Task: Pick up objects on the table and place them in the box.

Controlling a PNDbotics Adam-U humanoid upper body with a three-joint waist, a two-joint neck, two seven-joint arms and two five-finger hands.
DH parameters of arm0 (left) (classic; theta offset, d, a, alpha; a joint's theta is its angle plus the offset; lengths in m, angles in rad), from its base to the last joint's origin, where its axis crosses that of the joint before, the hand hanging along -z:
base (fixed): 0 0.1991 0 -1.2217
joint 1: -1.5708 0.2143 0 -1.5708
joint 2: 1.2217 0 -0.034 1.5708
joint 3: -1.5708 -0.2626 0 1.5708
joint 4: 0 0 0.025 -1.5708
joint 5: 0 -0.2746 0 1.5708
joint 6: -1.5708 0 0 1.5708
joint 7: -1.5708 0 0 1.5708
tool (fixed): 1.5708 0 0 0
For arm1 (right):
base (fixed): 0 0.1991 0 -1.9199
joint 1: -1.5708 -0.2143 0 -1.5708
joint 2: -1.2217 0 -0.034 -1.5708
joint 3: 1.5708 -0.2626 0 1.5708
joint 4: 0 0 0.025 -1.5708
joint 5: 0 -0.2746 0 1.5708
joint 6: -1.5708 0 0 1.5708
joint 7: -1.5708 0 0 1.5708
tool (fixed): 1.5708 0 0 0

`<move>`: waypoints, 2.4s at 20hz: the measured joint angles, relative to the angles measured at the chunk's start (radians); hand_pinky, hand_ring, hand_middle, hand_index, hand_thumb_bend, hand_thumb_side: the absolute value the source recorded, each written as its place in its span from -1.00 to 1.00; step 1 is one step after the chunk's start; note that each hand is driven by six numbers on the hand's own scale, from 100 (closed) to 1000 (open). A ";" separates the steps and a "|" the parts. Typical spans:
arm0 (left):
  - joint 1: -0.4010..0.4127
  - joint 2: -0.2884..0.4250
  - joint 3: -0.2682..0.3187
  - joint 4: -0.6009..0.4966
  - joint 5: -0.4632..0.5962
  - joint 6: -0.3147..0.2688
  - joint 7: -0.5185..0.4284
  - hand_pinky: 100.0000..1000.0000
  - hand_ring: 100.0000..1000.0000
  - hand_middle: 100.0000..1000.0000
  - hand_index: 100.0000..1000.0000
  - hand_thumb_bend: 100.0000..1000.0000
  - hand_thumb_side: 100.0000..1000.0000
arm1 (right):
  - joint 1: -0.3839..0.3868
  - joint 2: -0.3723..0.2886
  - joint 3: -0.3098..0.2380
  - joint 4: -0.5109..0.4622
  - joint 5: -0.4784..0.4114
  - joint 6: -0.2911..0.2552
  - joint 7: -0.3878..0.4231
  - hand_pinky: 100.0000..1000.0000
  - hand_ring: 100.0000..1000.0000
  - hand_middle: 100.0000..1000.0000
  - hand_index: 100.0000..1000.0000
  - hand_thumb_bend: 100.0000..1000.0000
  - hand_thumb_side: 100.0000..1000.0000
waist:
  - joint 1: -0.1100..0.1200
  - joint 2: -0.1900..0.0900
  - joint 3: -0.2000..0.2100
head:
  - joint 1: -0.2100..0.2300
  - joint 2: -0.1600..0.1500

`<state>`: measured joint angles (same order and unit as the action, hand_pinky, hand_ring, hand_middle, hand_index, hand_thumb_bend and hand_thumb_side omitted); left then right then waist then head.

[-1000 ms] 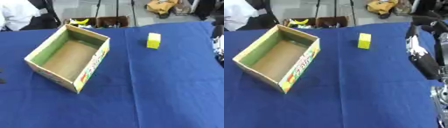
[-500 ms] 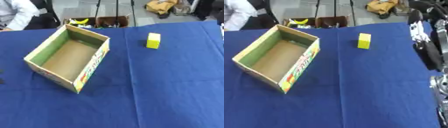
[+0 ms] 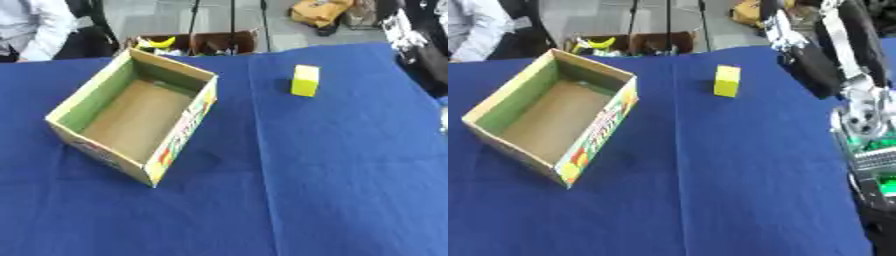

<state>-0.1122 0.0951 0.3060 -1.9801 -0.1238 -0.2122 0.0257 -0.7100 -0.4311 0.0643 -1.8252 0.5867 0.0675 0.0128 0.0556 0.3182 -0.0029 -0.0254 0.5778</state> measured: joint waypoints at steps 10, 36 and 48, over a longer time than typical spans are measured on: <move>0.015 -0.008 -0.007 0.000 0.001 -0.003 -0.012 -0.33 0.07 0.15 0.76 -0.96 0.94 | -0.202 -0.005 0.026 0.250 0.077 0.043 0.027 0.66 1.00 0.62 0.68 -0.84 1.00 | 0.011 0.000 0.017 | -0.022 -0.008; 0.032 -0.016 -0.019 0.000 0.000 0.001 -0.034 -0.34 0.07 0.15 0.77 -0.97 0.94 | -0.521 0.010 -0.017 0.909 0.391 -0.096 0.169 0.63 1.00 0.72 0.82 -0.48 1.00 | 0.009 0.006 0.029 | -0.043 -0.008; 0.033 -0.016 -0.019 0.000 -0.001 0.005 -0.038 -0.34 0.07 0.15 0.77 -0.98 0.94 | -0.548 -0.007 -0.028 1.009 0.454 -0.215 0.443 0.72 1.00 0.75 0.93 0.54 0.50 | 0.010 0.006 0.022 | -0.038 -0.008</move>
<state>-0.0796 0.0789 0.2868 -1.9801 -0.1245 -0.2075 -0.0124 -1.2577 -0.4378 0.0364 -0.8161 1.0411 -0.1472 0.4554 0.0652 0.3243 0.0191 -0.0638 0.5695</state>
